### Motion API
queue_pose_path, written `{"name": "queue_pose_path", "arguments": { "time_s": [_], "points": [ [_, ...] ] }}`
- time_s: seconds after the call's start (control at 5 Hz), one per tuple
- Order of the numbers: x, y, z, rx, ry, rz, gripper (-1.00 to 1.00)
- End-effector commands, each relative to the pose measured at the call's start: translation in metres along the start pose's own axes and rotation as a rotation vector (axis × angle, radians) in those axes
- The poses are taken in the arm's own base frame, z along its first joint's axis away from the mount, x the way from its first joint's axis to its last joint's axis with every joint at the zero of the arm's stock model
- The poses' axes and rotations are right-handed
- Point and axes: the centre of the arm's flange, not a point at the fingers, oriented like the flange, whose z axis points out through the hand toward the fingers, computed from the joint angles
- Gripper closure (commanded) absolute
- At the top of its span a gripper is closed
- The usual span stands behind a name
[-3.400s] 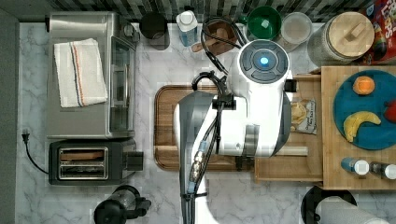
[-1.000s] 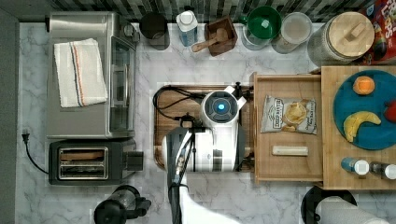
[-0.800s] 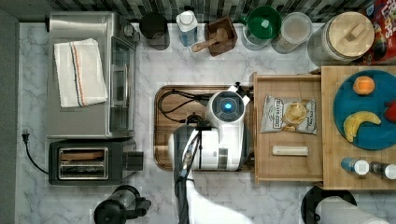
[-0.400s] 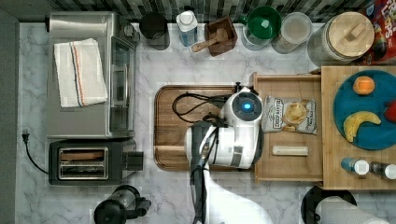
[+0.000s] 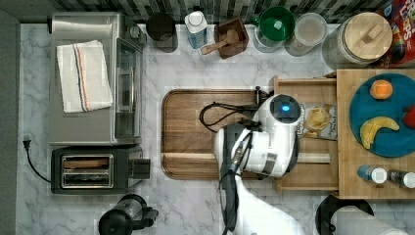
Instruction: Close the drawer.
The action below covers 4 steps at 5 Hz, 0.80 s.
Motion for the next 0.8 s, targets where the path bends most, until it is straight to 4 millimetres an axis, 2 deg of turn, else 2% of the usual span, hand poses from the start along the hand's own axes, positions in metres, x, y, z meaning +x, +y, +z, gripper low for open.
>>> {"name": "queue_pose_path", "arguments": {
  "time_s": [0.2, 0.6, 0.8],
  "points": [
    [0.004, 0.129, -0.056, -0.083, 0.24, 0.057, 1.0],
    [-0.025, 0.176, -0.07, -0.133, 0.231, 0.124, 1.0],
    [-0.042, 0.215, -0.082, -0.192, 0.241, 0.103, 1.0]
  ]
}}
